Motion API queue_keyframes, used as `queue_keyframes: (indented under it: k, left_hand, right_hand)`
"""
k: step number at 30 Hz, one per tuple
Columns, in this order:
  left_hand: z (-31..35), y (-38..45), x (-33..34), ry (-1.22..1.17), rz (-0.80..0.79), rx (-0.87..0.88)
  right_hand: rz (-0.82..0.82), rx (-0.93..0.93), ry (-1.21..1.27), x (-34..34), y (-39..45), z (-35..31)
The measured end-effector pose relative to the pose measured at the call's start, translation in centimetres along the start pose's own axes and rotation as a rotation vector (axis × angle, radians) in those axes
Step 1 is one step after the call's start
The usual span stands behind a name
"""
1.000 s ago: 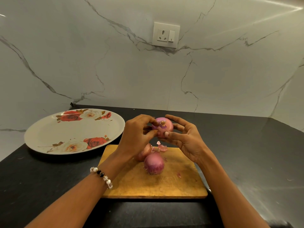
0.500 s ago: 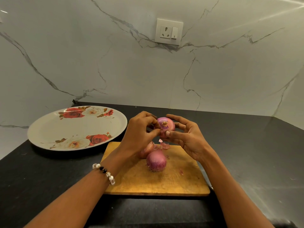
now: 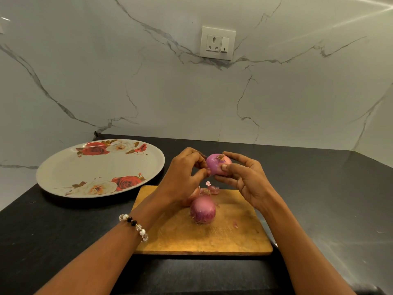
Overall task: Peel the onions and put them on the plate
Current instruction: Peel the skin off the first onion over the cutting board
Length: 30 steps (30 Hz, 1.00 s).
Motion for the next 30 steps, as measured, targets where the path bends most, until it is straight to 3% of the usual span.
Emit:
queue_keyframes:
  k: [6, 12, 17, 21, 27, 30]
  left_hand:
    - [-0.7, -0.1, -0.3, -0.002, 0.008, -0.024]
    - [-0.3, 0.0, -0.9, -0.043, 0.098, 0.014]
    - [0.2, -0.1, -0.7, -0.077, 0.089, 0.099]
    - [-0.6, -0.1, -0.7, -0.152, 0.093, 0.011]
    - [-1.1, -0.2, -1.3, -0.308, 0.137, -0.114]
    - [-1.4, -0.3, -1.3, -0.336, 0.14, -0.156]
  right_hand:
    - [0.063, 0.018, 0.175, -0.6, 0.0, 0.0]
    - [0.048, 0.033, 0.174, -0.2, -0.2, -0.1]
    - [-0.056, 0.078, 0.018, 1.2, -0.7, 0.2]
    - [-0.082, 0.112, -0.089, 1.5, -0.8, 0.4]
    - [-0.198, 0.005, -0.225, 2.4, -0.8, 0.1]
    - [-0.159, -0.091, -0.408, 2.0, -0.5, -0.3]
Point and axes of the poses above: each hand's wrist, its own y-axis towards the middle knuckle, its own x-axis out of the palm, z = x × y, the point moved 8 cm from there along y, towards the middle knuckle, and after that the axes turned 3 degrees about -z, right-handed, at the moved point
